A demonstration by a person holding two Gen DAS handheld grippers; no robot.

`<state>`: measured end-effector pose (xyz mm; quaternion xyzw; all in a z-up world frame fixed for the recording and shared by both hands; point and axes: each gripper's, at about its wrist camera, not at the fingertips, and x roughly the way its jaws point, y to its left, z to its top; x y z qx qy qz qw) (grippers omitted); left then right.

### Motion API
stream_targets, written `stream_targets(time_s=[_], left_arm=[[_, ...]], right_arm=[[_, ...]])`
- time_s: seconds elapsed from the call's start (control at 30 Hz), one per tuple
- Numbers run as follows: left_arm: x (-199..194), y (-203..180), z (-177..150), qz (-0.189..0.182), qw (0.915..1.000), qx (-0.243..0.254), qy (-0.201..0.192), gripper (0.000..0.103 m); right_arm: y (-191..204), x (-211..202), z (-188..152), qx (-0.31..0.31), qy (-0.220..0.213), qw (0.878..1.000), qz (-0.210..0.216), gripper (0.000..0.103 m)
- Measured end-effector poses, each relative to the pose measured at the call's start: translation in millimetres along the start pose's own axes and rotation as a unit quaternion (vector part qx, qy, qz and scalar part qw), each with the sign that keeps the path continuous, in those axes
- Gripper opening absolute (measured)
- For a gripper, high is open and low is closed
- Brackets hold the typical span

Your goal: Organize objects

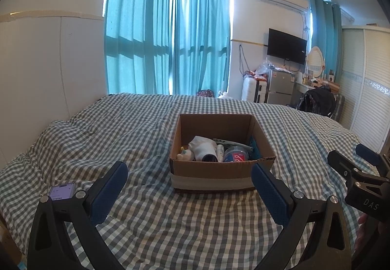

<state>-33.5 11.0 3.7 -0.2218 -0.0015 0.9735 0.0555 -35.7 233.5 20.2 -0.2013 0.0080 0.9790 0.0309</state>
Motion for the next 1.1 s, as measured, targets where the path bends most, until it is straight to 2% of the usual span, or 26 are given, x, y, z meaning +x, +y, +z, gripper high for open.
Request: stream_targets(time_s=[0.97,1.1], left_arm=[[0.9,1.1,-1.7,-0.007,0.9999,0.01,-0.001,0.103],[2.1,-0.8,-1.4,0.002,0.9998,0.019,0.002,0.103]], right_arm=[[4.1,5.0,-4.5,-0.001,0.009,1.0,0.002,0.103],[4.1,5.0,-4.5,0.0,0.009,1.0,0.002,0.103]])
